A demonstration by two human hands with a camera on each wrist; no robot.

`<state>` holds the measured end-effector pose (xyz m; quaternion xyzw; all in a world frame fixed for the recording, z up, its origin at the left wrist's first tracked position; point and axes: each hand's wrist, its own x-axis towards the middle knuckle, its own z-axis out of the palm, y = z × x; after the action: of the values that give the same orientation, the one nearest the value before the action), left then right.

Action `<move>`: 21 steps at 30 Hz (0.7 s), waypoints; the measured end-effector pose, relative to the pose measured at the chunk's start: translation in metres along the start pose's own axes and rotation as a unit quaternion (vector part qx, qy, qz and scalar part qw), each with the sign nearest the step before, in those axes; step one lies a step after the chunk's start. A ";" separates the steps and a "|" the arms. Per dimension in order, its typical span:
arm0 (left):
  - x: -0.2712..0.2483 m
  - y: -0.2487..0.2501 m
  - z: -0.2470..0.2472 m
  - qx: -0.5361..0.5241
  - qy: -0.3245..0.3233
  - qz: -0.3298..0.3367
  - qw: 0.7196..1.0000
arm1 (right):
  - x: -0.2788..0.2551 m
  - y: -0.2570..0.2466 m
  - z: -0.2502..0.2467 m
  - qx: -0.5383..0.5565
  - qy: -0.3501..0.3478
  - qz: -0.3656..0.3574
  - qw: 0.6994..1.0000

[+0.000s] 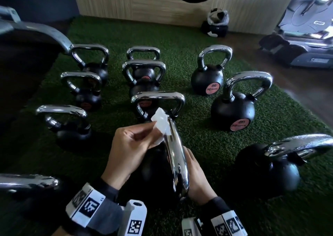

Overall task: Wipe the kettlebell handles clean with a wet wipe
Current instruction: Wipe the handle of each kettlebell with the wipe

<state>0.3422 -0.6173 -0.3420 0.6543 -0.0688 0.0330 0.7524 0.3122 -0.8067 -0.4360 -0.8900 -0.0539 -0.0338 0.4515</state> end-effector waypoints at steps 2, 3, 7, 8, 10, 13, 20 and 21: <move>-0.006 0.004 -0.003 -0.016 -0.025 -0.026 0.999 | 0.001 0.002 0.001 -0.006 -0.002 0.000 1.000; -0.010 0.006 -0.006 -0.008 -0.044 -0.041 0.998 | 0.001 0.004 0.003 -0.010 -0.002 0.000 1.000; -0.013 0.018 -0.016 0.048 -0.120 -0.065 0.990 | 0.001 0.006 0.005 0.000 0.003 0.006 1.000; -0.012 0.020 -0.016 0.052 -0.109 -0.060 0.991 | 0.001 0.007 0.005 -0.001 0.004 0.002 1.000; -0.009 0.022 -0.012 0.042 -0.073 -0.069 0.994 | 0.001 0.008 0.006 -0.004 0.005 0.005 1.000; -0.012 0.024 -0.008 0.008 -0.052 -0.103 0.993 | 0.001 0.007 0.003 0.001 0.002 0.006 1.000; -0.025 0.033 -0.021 0.141 -0.195 -0.113 0.964 | 0.002 0.006 0.006 0.024 0.008 0.029 0.999; -0.028 0.032 -0.021 0.143 -0.187 -0.103 0.966 | 0.002 0.005 0.005 0.031 0.008 0.036 0.999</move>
<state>0.3119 -0.5907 -0.3180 0.7534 -0.1355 -0.1578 0.6238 0.3145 -0.8054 -0.4429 -0.8766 -0.0193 -0.0227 0.4802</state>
